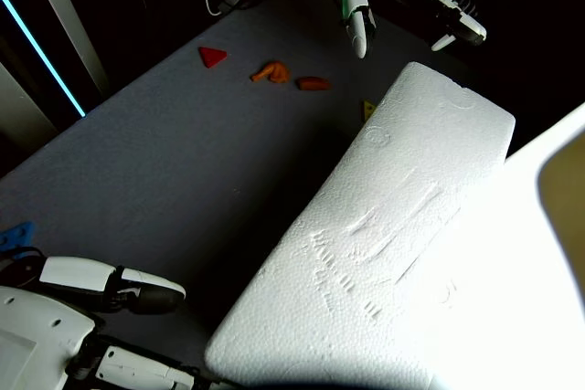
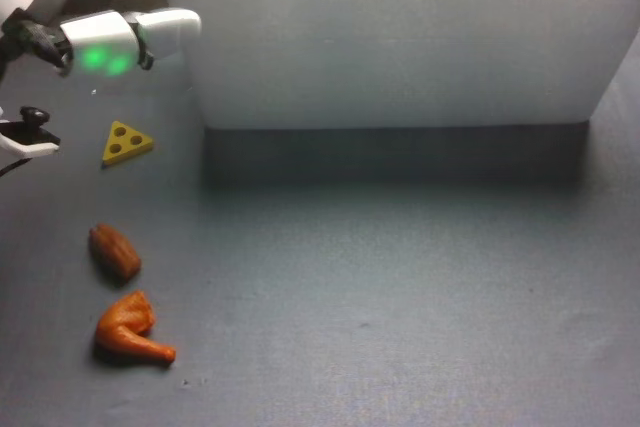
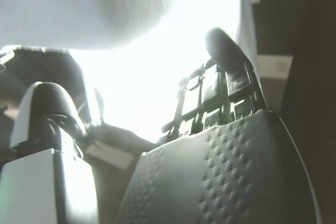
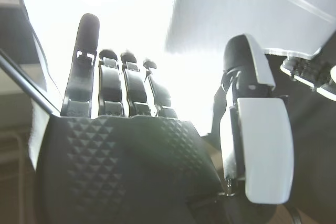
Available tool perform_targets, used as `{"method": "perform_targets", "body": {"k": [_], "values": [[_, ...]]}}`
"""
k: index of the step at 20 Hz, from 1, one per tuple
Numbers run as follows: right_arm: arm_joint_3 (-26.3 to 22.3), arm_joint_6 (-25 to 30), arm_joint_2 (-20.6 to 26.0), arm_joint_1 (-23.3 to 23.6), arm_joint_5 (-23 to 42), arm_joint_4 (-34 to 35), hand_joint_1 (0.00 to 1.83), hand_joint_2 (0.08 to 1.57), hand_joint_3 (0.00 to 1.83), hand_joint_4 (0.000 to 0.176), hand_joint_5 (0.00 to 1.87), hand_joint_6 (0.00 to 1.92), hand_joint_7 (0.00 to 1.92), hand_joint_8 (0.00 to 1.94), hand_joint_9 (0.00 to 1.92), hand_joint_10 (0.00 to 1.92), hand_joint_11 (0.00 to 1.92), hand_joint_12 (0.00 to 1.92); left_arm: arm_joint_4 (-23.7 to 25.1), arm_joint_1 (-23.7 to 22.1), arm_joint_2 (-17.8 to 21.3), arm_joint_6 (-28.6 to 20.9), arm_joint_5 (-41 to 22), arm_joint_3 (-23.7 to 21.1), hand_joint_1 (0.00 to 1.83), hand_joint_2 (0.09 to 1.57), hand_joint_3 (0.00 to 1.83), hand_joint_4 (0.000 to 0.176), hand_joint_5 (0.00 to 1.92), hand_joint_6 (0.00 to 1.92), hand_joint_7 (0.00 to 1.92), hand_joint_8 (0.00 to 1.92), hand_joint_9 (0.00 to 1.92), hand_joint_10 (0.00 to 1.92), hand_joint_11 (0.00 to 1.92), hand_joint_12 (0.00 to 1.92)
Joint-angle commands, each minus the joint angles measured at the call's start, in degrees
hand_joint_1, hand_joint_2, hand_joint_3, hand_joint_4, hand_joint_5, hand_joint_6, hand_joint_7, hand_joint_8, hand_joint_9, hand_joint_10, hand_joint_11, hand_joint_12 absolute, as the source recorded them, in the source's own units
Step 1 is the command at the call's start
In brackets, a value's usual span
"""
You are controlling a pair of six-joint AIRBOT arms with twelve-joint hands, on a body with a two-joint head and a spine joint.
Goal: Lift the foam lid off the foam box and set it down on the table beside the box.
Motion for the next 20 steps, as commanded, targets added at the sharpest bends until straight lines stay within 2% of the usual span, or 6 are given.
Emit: {"method": "perform_targets", "body": {"k": [1,5,7,11,16,20], "values": [[0.95,0.05,0.56,0.99,6.20,-0.39,0.64,1.16,0.00,0.000,0.00,0.00,0.00,0.00,0.00,0.00,0.00,0.79,-0.54,-0.76,0.12,-0.40,-6.44,0.57,0.61,1.01,0.00,0.034,0.00,0.00,0.00,0.00,0.00,0.00,0.00,1.92],[3.06,0.05,-0.99,2.48,3.81,0.65,0.72,1.13,0.00,0.000,0.00,0.00,0.00,0.00,0.00,0.00,0.00,0.73,-1.82,-0.86,-0.82,-0.56,-4.99,1.84,0.59,0.99,0.00,0.013,0.00,0.00,0.00,0.00,0.00,0.00,0.00,1.24],[3.79,0.06,-1.47,2.68,2.87,1.14,0.70,1.14,0.00,0.000,0.00,0.00,0.00,0.00,0.00,0.00,0.00,0.84,-2.72,-0.88,-1.70,-1.04,-4.15,2.97,0.56,0.99,0.00,0.030,0.00,0.00,0.00,0.00,0.00,0.00,0.00,1.20],[5.29,0.12,-2.74,3.21,0.82,1.48,0.65,1.13,0.00,0.000,0.00,0.00,0.00,0.00,0.00,0.00,0.00,0.04,-4.16,-0.56,-2.49,-1.37,-3.14,4.00,0.59,0.97,0.00,0.023,0.00,0.00,0.00,0.00,0.00,0.00,0.00,1.09],[6.04,0.12,-3.56,4.10,0.13,1.48,0.63,1.11,0.00,0.000,0.00,0.00,0.00,0.00,0.00,0.00,0.00,0.00,-4.52,-0.86,-3.74,-2.21,-1.64,5.47,0.53,0.97,0.00,0.003,0.00,0.00,0.00,0.00,0.02,0.01,0.00,1.18],[6.54,0.12,-4.00,4.88,-0.19,1.48,0.63,1.13,0.00,0.000,0.00,0.00,0.00,0.00,0.00,0.00,0.00,0.00,-4.59,-1.58,-4.84,-2.77,0.02,6.86,0.56,0.99,0.00,0.000,0.00,0.00,0.00,0.00,0.00,0.00,0.00,0.62]]}}
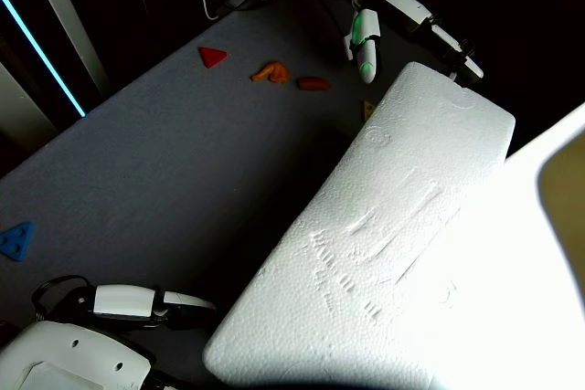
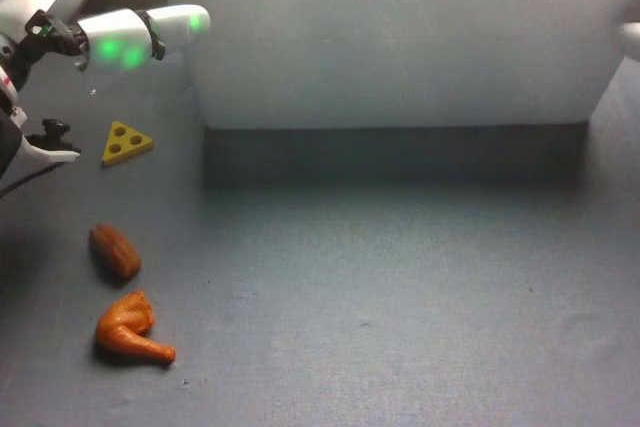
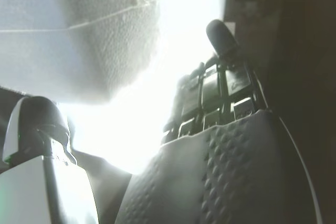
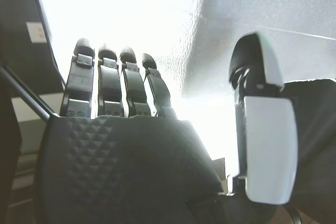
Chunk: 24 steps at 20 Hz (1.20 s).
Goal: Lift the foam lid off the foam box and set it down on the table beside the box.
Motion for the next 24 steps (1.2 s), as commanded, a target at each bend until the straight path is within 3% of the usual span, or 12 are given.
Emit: {"method": "perform_targets", "body": {"k": [1,2,8,9,12,16,17,19,22,23,24], "values": [[0.73,0.10,0.64,0.69,6.94,-0.65,0.66,1.13,0.00,0.000,0.00,0.00,0.00,0.00,0.00,0.00,0.00,0.00,0.14,-0.76,0.01,-0.85,-5.78,0.69,0.57,0.98,0.00,0.000,0.00,0.00,0.00,0.00,0.00,0.00,0.00,0.52],[0.88,0.10,0.56,0.81,6.88,-0.65,0.70,1.13,0.00,0.000,0.00,0.00,0.00,0.00,0.00,0.00,0.00,0.00,0.14,-0.89,-0.41,-1.13,-5.38,1.12,0.53,0.96,0.00,0.010,0.00,0.00,0.00,0.00,0.00,0.00,0.00,0.50],[2.01,0.10,-0.47,2.28,5.99,-0.91,0.68,1.14,0.00,0.000,0.00,0.00,0.00,0.00,0.00,0.00,0.00,0.00,0.73,-1.90,-1.73,-2.45,-3.92,2.71,0.51,0.97,0.00,0.000,0.00,0.00,0.00,0.00,0.00,0.00,0.00,0.50],[2.13,0.35,-0.61,2.45,5.98,-1.08,0.68,1.11,0.00,0.000,0.00,0.00,0.00,0.00,0.00,0.00,0.00,0.00,0.89,-2.13,-1.90,-2.53,-3.71,2.90,0.52,0.98,0.00,0.000,0.00,0.00,0.00,0.00,0.00,0.00,0.00,0.38],[2.15,0.52,-0.70,2.79,6.04,-1.58,0.63,1.07,0.00,0.000,0.00,0.00,0.00,0.00,0.00,0.00,0.00,0.00,1.29,-2.36,-2.28,-3.25,-3.76,3.28,0.49,0.95,0.00,0.000,0.00,0.00,0.00,0.00,0.00,0.00,0.00,0.35],[2.08,1.71,-0.72,2.81,6.67,-1.96,0.56,1.09,0.00,0.000,0.00,0.00,0.00,0.00,0.00,0.00,0.00,0.00,1.72,-2.44,-2.59,-3.78,-3.57,3.55,0.48,0.95,0.00,0.000,0.02,0.01,0.00,0.00,0.00,0.00,0.00,0.15],[2.07,1.96,-0.72,2.81,6.77,-1.97,0.55,1.11,0.00,0.000,0.00,0.00,0.00,0.00,0.00,0.00,0.00,0.00,1.75,-2.43,-2.68,-4.01,-3.56,3.66,0.50,0.97,0.00,0.000,0.02,0.00,0.00,0.00,0.00,0.00,0.00,0.03],[2.04,2.44,-0.71,2.81,6.98,-1.97,0.51,1.14,0.01,0.000,0.02,0.01,0.00,0.00,0.00,0.00,0.00,0.00,1.86,-2.36,-2.75,-4.19,-3.66,3.66,0.49,0.97,0.00,0.000,0.04,0.01,0.00,0.00,0.00,0.00,0.00,0.00],[2.04,2.52,-0.71,2.81,7.01,-1.97,0.48,1.16,0.02,0.000,0.10,0.04,0.02,0.01,0.00,0.00,0.00,0.00,2.07,-2.39,-2.99,-4.38,-3.71,3.76,0.51,1.00,0.01,0.000,0.06,0.01,0.01,0.00,0.00,0.00,0.00,0.00],[2.07,2.52,-0.71,2.81,7.01,-2.00,0.50,1.22,0.00,0.000,0.19,0.21,0.06,0.00,0.02,0.01,0.00,0.00,2.09,-2.40,-3.06,-4.43,-3.66,3.82,0.49,1.01,0.01,0.000,0.06,0.01,0.03,0.01,0.00,0.00,0.01,0.01],[2.09,2.52,-0.71,2.81,7.01,-2.01,0.48,1.24,0.00,0.000,0.17,0.23,0.06,0.00,0.02,0.01,0.00,0.00,2.24,-2.40,-3.17,-4.59,-3.65,3.91,0.50,1.01,0.01,0.000,0.08,0.02,0.04,0.01,0.00,0.00,0.02,0.01]]}}
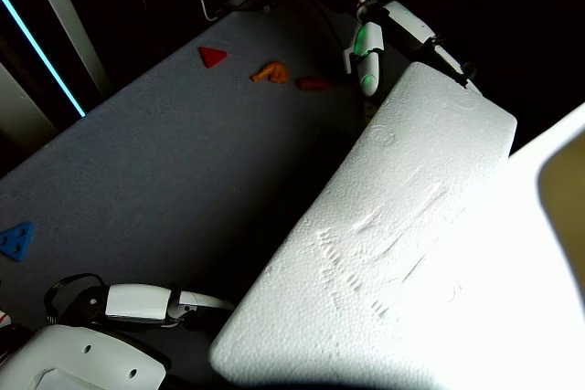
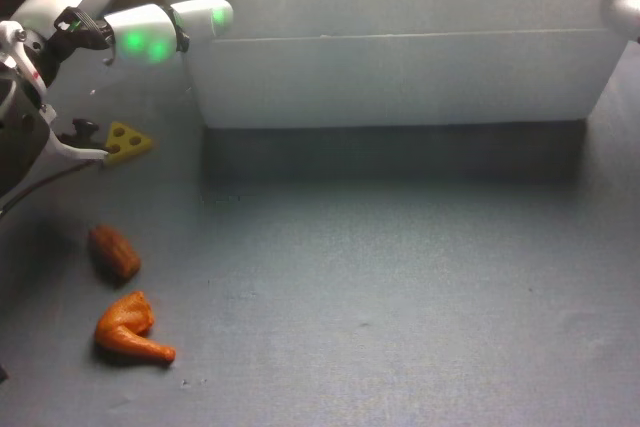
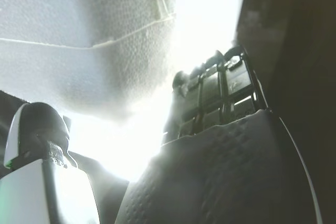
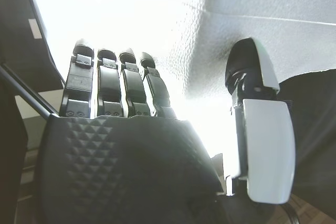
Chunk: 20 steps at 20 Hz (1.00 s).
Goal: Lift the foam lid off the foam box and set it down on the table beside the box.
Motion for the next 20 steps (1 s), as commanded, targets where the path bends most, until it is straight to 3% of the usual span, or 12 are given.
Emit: {"method": "perform_targets", "body": {"k": [1,2,4,7,8,9,11,12,14,15,16,20], "values": [[0.39,0.49,0.80,0.74,6.85,-1.26,0.48,1.25,0.00,0.000,0.16,0.23,0.07,0.00,0.03,0.01,0.00,0.00,0.47,-0.64,0.19,-0.74,-6.89,0.47,0.47,1.03,0.02,0.000,0.09,0.02,0.05,0.01,0.01,0.01,0.03,0.02],[0.39,0.50,0.80,0.74,6.85,-1.26,0.48,1.26,0.00,0.000,0.09,0.45,0.13,0.00,0.09,0.09,0.00,0.28,0.57,-0.66,0.15,-0.82,-6.92,0.51,0.45,1.04,0.02,0.000,0.10,0.02,0.05,0.01,0.02,0.01,0.03,0.02],[0.39,0.53,0.80,0.74,6.85,-1.26,0.47,1.27,0.00,0.000,0.08,0.46,0.12,0.00,0.07,0.11,0.00,0.63,0.71,-0.66,0.08,-0.94,-7.02,0.51,0.44,1.05,0.02,0.000,0.12,0.02,0.05,0.01,0.00,0.00,0.00,0.02],[0.39,0.72,0.80,0.74,6.86,-1.34,0.49,1.27,0.00,0.000,0.02,0.33,0.11,0.01,0.06,0.19,0.00,0.84,1.01,-0.64,-0.04,-1.28,-7.37,0.48,0.40,1.04,0.00,0.000,0.18,0.01,0.09,0.00,0.05,0.01,0.00,0.40],[0.39,0.79,0.80,0.74,6.86,-1.39,0.50,1.28,0.00,0.000,0.04,0.42,0.16,0.03,0.01,0.60,0.00,1.24,1.03,-0.64,-0.04,-1.32,-7.43,0.48,0.40,1.05,0.00,0.000,0.20,0.01,0.10,0.00,0.05,0.01,0.00,0.42],[0.39,0.88,0.80,0.74,6.86,-1.53,0.49,1.28,0.00,0.000,0.01,0.82,0.20,0.04,0.00,0.71,0.00,1.36,1.08,-0.59,-0.04,-1.37,-7.52,0.47,0.40,1.07,0.01,0.000,0.20,0.01,0.10,0.01,0.06,0.01,0.00,0.43],[0.36,1.07,0.80,0.74,6.92,-1.80,0.48,1.28,0.00,0.000,0.00,0.65,0.15,0.02,0.00,0.50,0.00,1.15,1.21,-0.50,-0.03,-1.55,-7.95,0.41,0.42,1.08,0.00,0.000,0.20,0.01,0.10,0.00,0.06,0.01,0.00,0.39],[0.26,1.29,0.80,0.74,7.14,-2.04,0.48,1.28,0.00,0.000,0.04,0.61,0.15,0.01,0.00,0.39,0.00,0.86,1.40,-0.44,0.03,-1.74,-8.31,0.31,0.41,1.06,0.00,0.000,0.22,0.01,0.12,0.00,0.06,0.01,0.00,0.32],[-0.13,1.70,0.80,0.74,7.85,-2.63,0.48,1.27,0.00,0.000,0.09,0.48,0.19,0.01,0.00,0.45,0.00,0.94,1.68,-0.42,0.38,-1.79,-9.11,-0.12,0.47,1.04,0.00,0.000,0.25,0.01,0.14,0.00,0.07,0.01,0.00,0.25],[-0.47,1.70,0.80,0.74,8.19,-3.04,0.51,1.25,0.00,0.000,0.13,0.47,0.26,0.03,0.00,0.65,0.00,1.27,1.85,-0.43,0.59,-1.79,-9.52,-0.35,0.49,1.03,0.00,0.000,0.25,0.00,0.11,0.00,0.03,0.01,0.00,0.07],[-0.82,1.71,0.80,0.74,8.50,-3.45,0.53,1.24,0.00,0.000,0.12,0.43,0.26,0.03,0.00,0.66,0.00,1.30,2.03,-0.44,0.82,-1.79,-9.91,-0.61,0.49,1.03,0.00,0.000,0.25,0.00,0.10,0.00,0.02,0.01,0.00,0.01],[-1.94,1.71,0.80,0.74,9.20,-4.65,0.50,1.20,0.00,0.000,0.06,0.20,0.22,0.00,0.00,0.45,0.00,0.96,2.84,-0.87,2.27,-0.99,-10.58,-1.99,0.51,1.03,0.00,0.000,0.24,0.00,0.11,0.00,0.05,0.02,0.02,0.01]]}}
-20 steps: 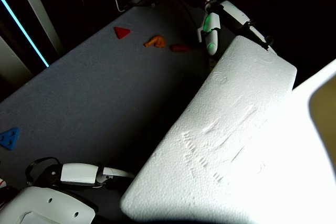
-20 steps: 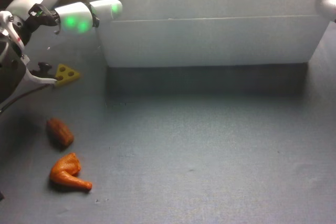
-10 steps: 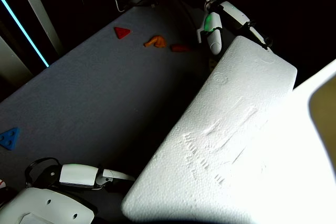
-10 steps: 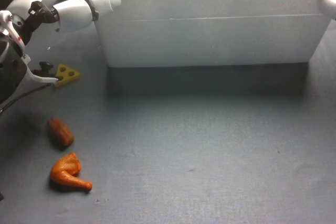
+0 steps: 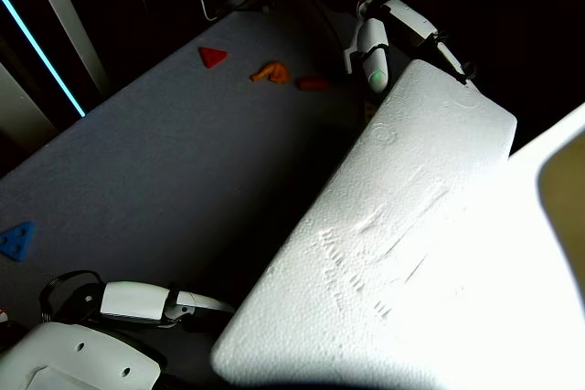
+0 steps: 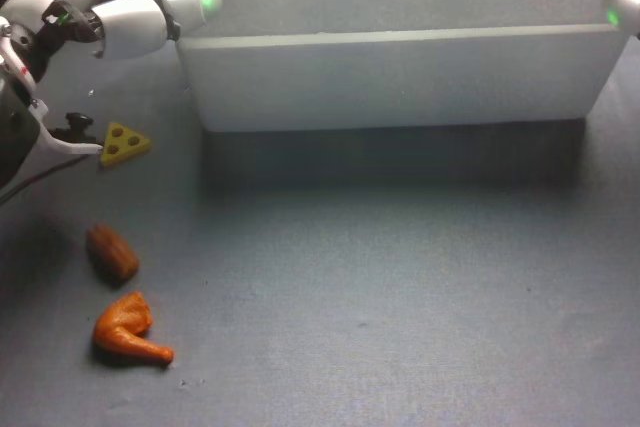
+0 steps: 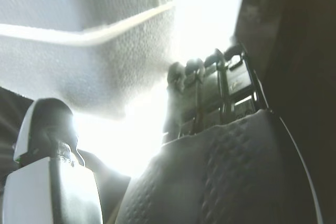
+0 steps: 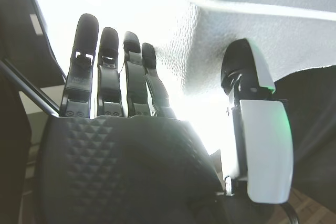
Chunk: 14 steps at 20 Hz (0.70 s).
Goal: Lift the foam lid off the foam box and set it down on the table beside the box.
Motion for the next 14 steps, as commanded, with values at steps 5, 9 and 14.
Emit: {"method": "perform_targets", "body": {"k": [5,9,14], "values": [[-0.80,0.72,1.02,1.08,8.01,-4.65,0.49,1.22,0.00,0.000,0.03,0.15,0.22,0.01,0.01,0.52,0.00,1.09,2.66,-1.00,1.29,-0.55,-9.37,-0.88,0.50,1.04,0.00,0.001,0.22,0.00,0.14,0.01,0.07,0.02,0.04,0.02],[-2.18,0.72,2.33,1.39,9.27,-5.68,0.53,1.25,0.00,0.000,0.35,0.18,0.31,0.01,0.01,0.53,0.00,1.04,3.17,-0.91,2.23,-0.70,-10.58,-1.83,0.48,1.05,0.00,0.000,0.21,0.00,0.12,0.00,0.05,0.01,0.00,0.00],[-2.96,0.59,3.06,1.85,9.96,-6.74,0.46,1.22,0.00,0.000,0.00,0.03,0.12,0.00,0.00,0.35,0.00,1.13,4.02,-0.87,3.33,-0.74,-12.18,-2.92,0.51,1.00,0.00,0.005,0.27,0.01,0.19,0.00,0.16,0.00,0.00,0.90]]}}
